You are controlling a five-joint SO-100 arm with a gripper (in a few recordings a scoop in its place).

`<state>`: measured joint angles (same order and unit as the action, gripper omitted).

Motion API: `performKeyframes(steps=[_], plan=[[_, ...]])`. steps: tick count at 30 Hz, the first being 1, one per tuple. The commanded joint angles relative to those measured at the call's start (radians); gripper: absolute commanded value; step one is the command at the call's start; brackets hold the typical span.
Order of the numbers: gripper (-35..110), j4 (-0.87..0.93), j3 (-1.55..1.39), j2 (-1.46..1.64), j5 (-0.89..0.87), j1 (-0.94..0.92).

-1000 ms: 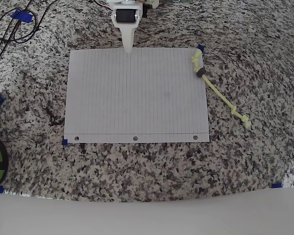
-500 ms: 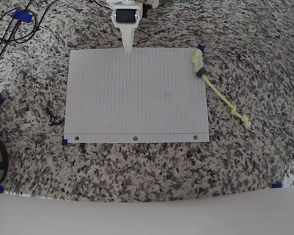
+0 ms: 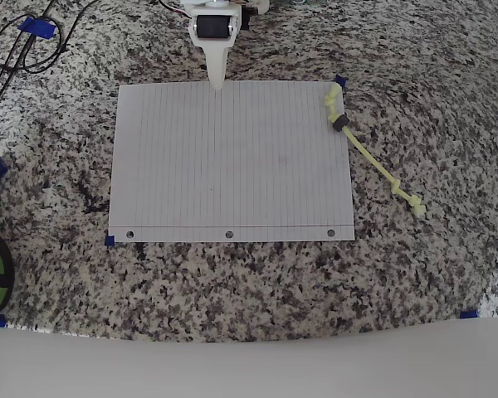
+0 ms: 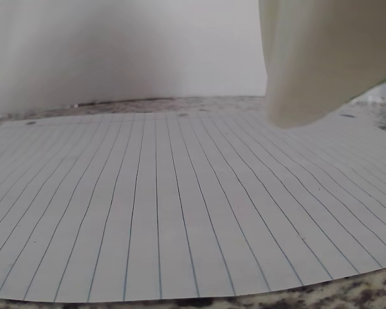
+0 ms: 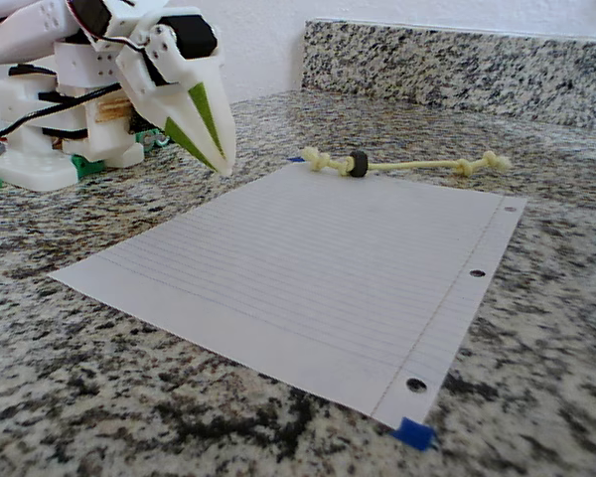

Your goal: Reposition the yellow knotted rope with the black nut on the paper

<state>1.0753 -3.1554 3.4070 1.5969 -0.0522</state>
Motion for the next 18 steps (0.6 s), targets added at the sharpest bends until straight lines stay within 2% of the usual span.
performKeyframes(steps=[1, 9, 18], plan=[[0, -0.014, -0.034, 0.003, 0.0, 0.0], [0, -0.014, -0.032, 0.0, 0.0, 0.04], [6, -0.14, 0.083, -0.127, -0.038, 0.12]])
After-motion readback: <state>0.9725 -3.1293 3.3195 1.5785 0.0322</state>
